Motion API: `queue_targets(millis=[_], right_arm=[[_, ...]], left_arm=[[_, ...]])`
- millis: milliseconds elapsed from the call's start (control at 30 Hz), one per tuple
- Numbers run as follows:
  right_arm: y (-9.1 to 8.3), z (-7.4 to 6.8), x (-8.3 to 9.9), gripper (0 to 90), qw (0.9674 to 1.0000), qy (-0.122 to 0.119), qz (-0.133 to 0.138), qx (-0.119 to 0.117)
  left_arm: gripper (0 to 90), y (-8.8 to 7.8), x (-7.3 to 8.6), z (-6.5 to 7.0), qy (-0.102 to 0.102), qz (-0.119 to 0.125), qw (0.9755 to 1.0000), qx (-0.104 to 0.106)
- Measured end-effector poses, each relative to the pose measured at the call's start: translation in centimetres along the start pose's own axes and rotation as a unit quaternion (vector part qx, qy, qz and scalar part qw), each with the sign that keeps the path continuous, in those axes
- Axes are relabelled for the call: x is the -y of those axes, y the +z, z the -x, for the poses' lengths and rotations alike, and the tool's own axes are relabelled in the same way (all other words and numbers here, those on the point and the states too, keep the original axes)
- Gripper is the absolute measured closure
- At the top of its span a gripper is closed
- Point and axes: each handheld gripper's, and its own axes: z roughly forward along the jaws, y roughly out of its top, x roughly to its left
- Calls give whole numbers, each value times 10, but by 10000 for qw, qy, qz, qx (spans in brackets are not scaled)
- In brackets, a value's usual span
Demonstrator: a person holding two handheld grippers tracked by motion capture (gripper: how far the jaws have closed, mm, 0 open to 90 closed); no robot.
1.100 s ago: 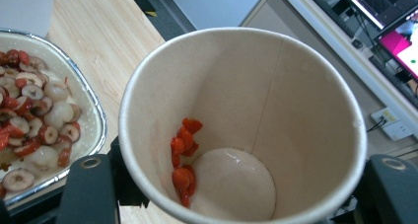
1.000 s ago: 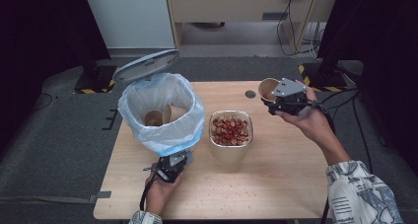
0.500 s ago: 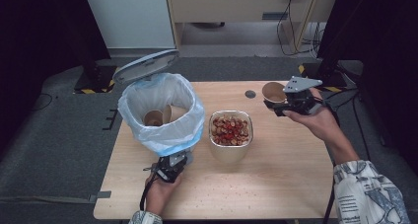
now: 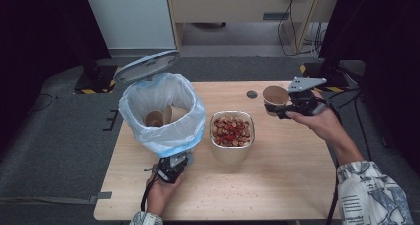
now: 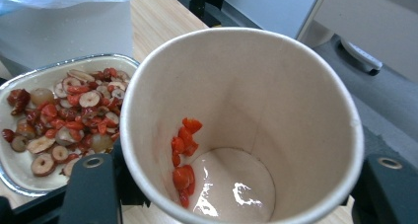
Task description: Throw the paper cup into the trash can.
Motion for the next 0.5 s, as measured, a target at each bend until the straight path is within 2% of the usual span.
queue_targets(millis=[500], right_arm=[[-6,1,0,331,9993,238,-88,-290]], left_arm=[[900,0,0,0,4,17,10000,-6]])
